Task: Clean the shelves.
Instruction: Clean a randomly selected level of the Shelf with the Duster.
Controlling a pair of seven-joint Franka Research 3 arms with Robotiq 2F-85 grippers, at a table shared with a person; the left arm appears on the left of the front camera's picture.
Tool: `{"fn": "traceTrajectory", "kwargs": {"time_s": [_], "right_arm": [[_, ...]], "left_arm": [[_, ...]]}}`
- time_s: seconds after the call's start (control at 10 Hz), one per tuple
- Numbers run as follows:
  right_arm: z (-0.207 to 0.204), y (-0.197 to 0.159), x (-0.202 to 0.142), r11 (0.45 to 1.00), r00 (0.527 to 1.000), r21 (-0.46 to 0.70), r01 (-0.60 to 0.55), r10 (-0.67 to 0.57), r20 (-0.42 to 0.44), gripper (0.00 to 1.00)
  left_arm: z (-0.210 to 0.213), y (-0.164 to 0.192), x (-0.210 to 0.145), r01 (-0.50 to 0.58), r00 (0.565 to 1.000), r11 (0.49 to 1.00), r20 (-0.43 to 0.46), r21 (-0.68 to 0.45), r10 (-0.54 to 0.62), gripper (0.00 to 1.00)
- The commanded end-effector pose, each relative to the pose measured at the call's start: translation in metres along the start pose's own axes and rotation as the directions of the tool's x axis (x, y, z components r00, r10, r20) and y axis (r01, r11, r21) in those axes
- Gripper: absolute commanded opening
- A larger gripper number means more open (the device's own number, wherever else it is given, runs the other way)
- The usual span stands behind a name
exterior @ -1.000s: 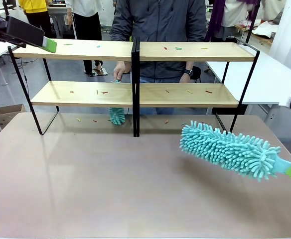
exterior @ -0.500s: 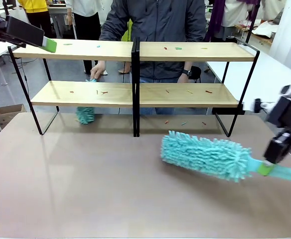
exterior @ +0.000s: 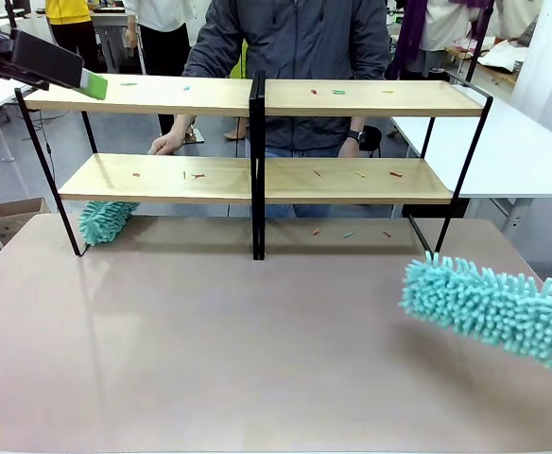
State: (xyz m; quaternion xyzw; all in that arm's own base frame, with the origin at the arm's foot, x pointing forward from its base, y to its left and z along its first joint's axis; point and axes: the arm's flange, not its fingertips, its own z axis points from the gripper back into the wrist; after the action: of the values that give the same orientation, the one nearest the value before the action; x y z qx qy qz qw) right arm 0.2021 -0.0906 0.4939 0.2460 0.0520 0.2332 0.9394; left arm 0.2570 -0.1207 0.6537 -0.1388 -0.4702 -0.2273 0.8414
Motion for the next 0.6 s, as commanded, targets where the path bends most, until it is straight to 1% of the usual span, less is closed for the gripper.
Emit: {"fn": "traceTrajectory", "kwargs": {"time_s": [0.0,0.1,0.2,0.3,0.4,0.5], "right_arm": [[-0.041,0.026,0.067,0.997,0.995,-0.021,-0.073,0.074,0.064,0.12],[-0.055,0.039,0.102,0.997,0.996,-0.05,-0.066,0.069,0.063,0.12],[-0.066,0.047,0.135,0.997,0.994,-0.056,-0.044,0.049,0.098,0.12],[-0.077,0.055,0.159,0.997,0.996,-0.075,-0.037,0.042,0.076,0.12],[-0.089,0.06,0.178,0.996,0.999,-0.075,-0.044,0.046,0.027,0.12],[-0.096,0.061,0.191,0.998,0.999,-0.056,-0.042,0.043,0.023,0.12]], "left_arm": [[0.001,0.001,0.0,-0.002,1.0,1.0,0.003,-0.001,0.002,1.0],[0.001,0.001,0.0,-0.002,1.0,1.0,0.003,-0.001,0.002,1.0],[0.001,0.001,0.0,-0.002,1.0,1.0,0.003,-0.001,0.002,1.0],[0.001,0.001,0.0,-0.002,1.0,1.0,0.003,-0.001,0.002,1.0],[0.001,0.001,0.0,-0.002,1.0,1.0,0.003,-0.001,0.002,1.0],[0.001,0.001,0.0,-0.002,1.0,1.0,0.003,-0.001,0.002,1.0]]}}
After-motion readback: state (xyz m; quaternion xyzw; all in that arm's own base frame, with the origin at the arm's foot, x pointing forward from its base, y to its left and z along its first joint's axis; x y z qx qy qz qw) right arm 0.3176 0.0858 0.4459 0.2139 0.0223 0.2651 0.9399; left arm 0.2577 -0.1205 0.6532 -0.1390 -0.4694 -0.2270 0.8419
